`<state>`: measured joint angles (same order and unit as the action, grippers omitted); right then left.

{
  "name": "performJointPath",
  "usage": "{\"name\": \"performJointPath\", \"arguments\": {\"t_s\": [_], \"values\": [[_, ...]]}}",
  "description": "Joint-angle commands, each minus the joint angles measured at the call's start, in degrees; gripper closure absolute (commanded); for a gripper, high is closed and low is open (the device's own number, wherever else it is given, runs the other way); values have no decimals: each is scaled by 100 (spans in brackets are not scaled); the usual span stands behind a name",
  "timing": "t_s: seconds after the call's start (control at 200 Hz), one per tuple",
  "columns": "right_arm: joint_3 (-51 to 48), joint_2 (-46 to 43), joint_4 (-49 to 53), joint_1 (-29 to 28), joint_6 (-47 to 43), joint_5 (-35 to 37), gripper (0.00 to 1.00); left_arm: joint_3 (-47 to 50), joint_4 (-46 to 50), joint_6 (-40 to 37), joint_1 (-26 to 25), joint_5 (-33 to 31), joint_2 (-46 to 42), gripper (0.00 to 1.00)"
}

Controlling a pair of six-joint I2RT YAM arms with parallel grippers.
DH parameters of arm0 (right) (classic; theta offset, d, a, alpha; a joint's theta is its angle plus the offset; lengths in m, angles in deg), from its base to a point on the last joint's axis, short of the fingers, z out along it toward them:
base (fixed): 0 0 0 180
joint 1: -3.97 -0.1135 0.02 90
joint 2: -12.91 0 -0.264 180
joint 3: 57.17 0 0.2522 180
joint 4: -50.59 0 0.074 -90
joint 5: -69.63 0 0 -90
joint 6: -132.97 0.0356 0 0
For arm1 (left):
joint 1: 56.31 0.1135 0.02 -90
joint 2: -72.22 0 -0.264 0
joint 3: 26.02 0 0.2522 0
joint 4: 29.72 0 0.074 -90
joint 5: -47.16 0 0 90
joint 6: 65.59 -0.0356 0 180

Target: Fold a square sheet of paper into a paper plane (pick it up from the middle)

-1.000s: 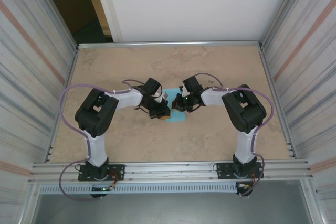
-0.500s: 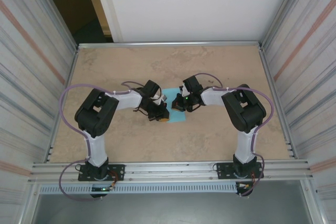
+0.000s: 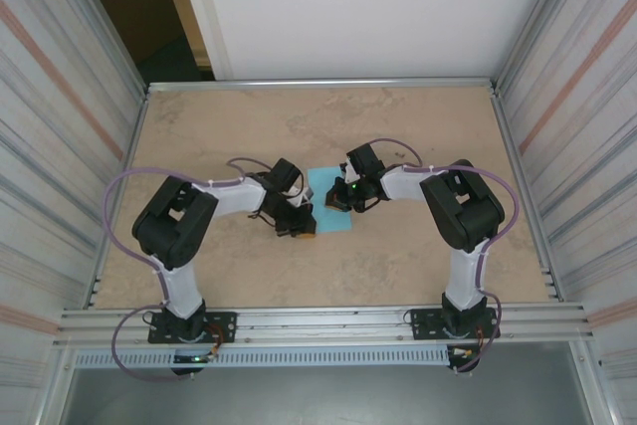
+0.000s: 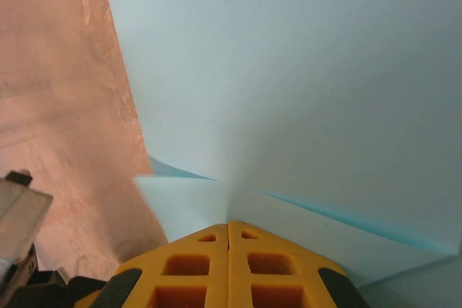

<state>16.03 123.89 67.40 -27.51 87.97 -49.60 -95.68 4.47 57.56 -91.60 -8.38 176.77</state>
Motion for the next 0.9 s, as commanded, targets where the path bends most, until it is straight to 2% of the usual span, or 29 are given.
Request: {"name": "performJointPath", "arguments": {"t_s": [0.0, 0.11, 0.256, 0.446, 0.641, 0.897], "values": [[-194, 482, 693, 24, 100, 783, 100, 139, 716, -124, -75, -128, -304, 96], [-194, 481, 697, 17, 92, 778, 100, -87, 619, -19, -59, -284, -739, 96], [-188, 475, 697, 20, 94, 788, 100, -53, -138, 447, 4, -543, -1019, 96], [-185, 477, 686, 17, 94, 766, 100, -241, -606, 718, 22, -475, -409, 96], [-179, 480, 664, 20, 99, 745, 100, -617, -660, 705, 25, -376, 143, 97], [-192, 495, 644, 20, 118, 721, 100, -693, -890, 820, 21, -369, 475, 97]]}}
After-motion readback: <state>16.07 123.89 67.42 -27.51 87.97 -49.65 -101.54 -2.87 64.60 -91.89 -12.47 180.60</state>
